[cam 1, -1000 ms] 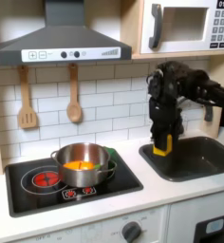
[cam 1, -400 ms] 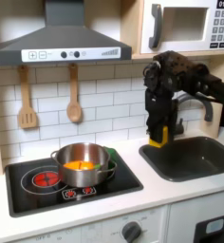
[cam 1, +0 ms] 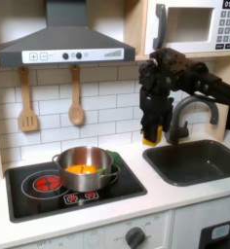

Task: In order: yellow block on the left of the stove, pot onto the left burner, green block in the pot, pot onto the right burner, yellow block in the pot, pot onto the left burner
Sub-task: 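Put the yellow block on the left of the stove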

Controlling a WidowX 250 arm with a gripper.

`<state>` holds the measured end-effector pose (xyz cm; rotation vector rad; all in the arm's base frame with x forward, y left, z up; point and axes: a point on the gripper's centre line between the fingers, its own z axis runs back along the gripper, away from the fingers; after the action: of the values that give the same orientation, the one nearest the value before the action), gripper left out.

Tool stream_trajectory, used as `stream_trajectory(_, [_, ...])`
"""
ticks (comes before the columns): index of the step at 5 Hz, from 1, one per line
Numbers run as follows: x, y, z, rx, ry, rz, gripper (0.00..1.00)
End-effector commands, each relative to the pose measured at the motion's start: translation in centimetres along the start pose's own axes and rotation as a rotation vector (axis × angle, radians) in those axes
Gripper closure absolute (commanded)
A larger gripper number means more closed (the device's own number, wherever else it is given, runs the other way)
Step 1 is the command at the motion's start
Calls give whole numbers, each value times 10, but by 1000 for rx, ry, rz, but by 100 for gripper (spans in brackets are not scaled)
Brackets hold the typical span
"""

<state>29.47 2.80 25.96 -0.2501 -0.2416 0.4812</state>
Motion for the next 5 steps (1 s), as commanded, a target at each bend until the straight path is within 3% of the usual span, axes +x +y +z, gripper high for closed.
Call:
stream_trajectory(1, [9, 13, -5, 28, 1, 23, 100])
stream_trajectory(2, [14, 23, -3, 55, -20, 28, 100])
stream_trajectory(5, [32, 39, -10, 89, -21, 40, 100])
